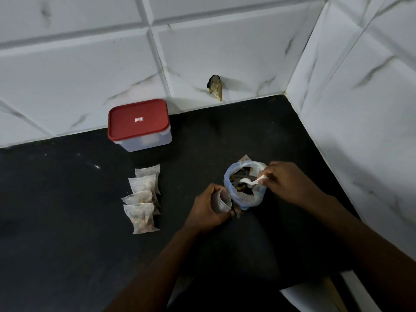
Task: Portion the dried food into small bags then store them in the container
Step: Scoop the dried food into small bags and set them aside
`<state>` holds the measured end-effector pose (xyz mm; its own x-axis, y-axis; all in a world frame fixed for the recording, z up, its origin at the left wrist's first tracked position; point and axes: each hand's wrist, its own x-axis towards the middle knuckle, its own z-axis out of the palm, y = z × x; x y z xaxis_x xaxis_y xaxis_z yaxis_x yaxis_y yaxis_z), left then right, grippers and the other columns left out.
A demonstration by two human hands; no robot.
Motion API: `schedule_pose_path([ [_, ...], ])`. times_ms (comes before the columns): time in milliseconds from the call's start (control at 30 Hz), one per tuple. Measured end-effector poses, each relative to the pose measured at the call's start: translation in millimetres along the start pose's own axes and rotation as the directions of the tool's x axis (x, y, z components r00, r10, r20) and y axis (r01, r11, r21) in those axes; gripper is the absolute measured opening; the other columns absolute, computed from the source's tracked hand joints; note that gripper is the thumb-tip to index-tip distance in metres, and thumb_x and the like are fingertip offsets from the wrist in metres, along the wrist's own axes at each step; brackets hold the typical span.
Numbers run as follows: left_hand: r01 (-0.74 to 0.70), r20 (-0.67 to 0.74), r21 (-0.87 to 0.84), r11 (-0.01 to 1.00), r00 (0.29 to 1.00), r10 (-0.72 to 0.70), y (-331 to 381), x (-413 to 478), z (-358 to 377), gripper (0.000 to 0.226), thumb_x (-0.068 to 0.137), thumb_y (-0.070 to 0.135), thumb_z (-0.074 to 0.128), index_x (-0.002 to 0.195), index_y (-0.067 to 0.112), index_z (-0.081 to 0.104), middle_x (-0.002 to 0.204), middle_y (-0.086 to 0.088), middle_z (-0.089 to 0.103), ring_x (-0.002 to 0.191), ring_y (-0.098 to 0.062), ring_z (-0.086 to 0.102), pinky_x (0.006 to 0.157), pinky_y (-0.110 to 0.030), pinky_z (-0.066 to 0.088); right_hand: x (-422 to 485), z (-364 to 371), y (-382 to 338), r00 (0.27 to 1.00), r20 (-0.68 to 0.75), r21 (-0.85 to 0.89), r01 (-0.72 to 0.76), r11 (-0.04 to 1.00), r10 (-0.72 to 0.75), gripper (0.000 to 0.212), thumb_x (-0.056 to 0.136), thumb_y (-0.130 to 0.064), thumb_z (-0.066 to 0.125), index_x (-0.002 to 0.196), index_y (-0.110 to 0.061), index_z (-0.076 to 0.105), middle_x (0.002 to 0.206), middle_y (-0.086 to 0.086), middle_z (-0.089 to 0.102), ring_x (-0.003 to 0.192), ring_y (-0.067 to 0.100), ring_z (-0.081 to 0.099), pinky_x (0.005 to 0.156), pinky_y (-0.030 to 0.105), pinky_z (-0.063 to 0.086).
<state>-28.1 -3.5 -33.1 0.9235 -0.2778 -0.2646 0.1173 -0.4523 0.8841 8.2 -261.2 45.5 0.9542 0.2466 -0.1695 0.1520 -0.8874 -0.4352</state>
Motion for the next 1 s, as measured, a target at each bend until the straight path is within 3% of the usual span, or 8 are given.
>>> schedule_pose_path([
  [100,-0.001,0.032,0.016,1.000,0.999,0.000,-1,1,0,0.059,0.072,0.028,0.091,0.119,0.034,0.056,0.118,0.014,0.065,0.109,0.004,0.063,0.094,-0.025,0.056,3,2,-1,0.995,-0.015,0.005,-0.099,0.995,0.099,0.016,0.093,-0.023,0.070,0.105,-0.014,0.076,0.091,-0.007,0.063,0.085,0.007,0.061,0.079,0.023,0.050],
  [233,0.013,0.059,0.024,1.000,0.998,-0.015,-2,3,-1,0.060,0.073,0.027,0.091,0.121,0.034,0.055,0.120,0.013,0.065,0.110,0.005,0.062,0.095,-0.026,0.055,3,13,-9,0.970,0.092,0.166,-0.237,0.957,0.224,0.011,0.093,-0.020,0.071,0.101,-0.018,0.078,0.084,-0.011,0.066,0.076,-0.003,0.060,0.063,0.010,0.038],
  [333,0.019,0.060,0.022,1.000,0.998,-0.020,-3,3,-1,0.061,0.073,0.028,0.091,0.122,0.034,0.055,0.121,0.013,0.065,0.111,0.003,0.063,0.097,-0.027,0.055,3,11,-7,0.932,0.186,0.235,-0.348,0.907,0.310,0.010,0.092,-0.021,0.071,0.097,-0.022,0.079,0.084,-0.010,0.070,0.074,-0.004,0.060,0.062,0.013,0.039],
  [500,-0.006,0.073,0.027,1.000,0.997,0.004,-5,2,-2,0.061,0.072,0.031,0.091,0.122,0.033,0.057,0.120,0.013,0.065,0.111,0.001,0.063,0.097,-0.027,0.055,1,16,-5,0.877,0.238,0.415,-0.481,0.772,0.418,0.008,0.092,-0.020,0.070,0.093,-0.019,0.079,0.075,0.004,0.074,0.064,0.011,0.065,0.061,0.024,0.052],
  [800,0.020,0.075,0.058,0.998,0.997,-0.024,-9,3,0,0.063,0.071,0.033,0.091,0.124,0.035,0.056,0.123,0.015,0.062,0.113,-0.001,0.060,0.098,-0.027,0.053,-9,22,-12,0.857,0.261,0.423,-0.515,0.746,0.444,0.010,0.095,-0.022,0.069,0.091,-0.017,0.076,0.076,0.005,0.071,0.062,0.010,0.059,0.058,0.024,0.048],
  [1000,0.012,0.095,0.076,0.997,0.995,-0.020,-7,4,-3,0.057,0.076,0.028,0.089,0.123,0.033,0.058,0.122,0.015,0.062,0.114,-0.002,0.059,0.097,-0.023,0.050,-5,32,-14,0.797,0.360,0.562,-0.600,0.569,0.485,0.011,0.096,-0.021,0.066,0.096,-0.013,0.074,0.081,0.009,0.072,0.066,0.014,0.061,0.060,0.026,0.049],
])
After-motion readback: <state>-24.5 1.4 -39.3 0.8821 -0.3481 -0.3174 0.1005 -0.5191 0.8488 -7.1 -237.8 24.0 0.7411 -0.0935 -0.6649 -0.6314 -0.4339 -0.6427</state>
